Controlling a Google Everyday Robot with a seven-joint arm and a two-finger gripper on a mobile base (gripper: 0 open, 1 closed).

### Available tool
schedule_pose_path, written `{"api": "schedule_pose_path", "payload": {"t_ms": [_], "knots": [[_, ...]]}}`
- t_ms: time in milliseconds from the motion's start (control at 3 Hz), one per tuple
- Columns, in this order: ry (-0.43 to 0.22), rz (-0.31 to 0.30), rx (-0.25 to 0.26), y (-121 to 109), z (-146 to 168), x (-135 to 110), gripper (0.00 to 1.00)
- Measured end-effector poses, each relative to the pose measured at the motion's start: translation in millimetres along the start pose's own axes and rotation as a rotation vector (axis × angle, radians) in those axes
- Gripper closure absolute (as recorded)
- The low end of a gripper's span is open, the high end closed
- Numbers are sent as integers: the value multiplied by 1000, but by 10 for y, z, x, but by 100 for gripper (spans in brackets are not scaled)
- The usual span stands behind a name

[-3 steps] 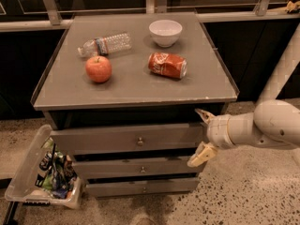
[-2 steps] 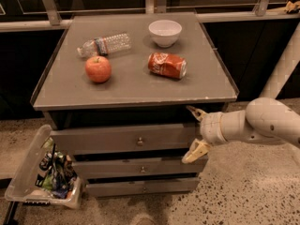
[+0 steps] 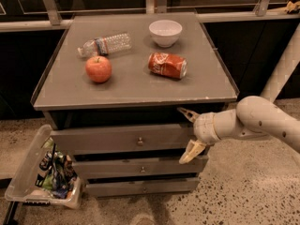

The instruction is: Open top drawer

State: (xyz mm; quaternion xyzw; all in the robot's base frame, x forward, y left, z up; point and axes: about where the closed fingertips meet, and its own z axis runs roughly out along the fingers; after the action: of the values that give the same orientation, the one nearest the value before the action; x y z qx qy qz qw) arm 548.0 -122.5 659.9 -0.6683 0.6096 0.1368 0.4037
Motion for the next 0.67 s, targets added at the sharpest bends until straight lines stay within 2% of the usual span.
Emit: {"api": "schedule_pose_path", "payload": {"t_ms": [333, 667], "knots": [[27, -2, -18, 48, 46, 137, 0], [28, -3, -18, 48, 46, 140, 18]]}}
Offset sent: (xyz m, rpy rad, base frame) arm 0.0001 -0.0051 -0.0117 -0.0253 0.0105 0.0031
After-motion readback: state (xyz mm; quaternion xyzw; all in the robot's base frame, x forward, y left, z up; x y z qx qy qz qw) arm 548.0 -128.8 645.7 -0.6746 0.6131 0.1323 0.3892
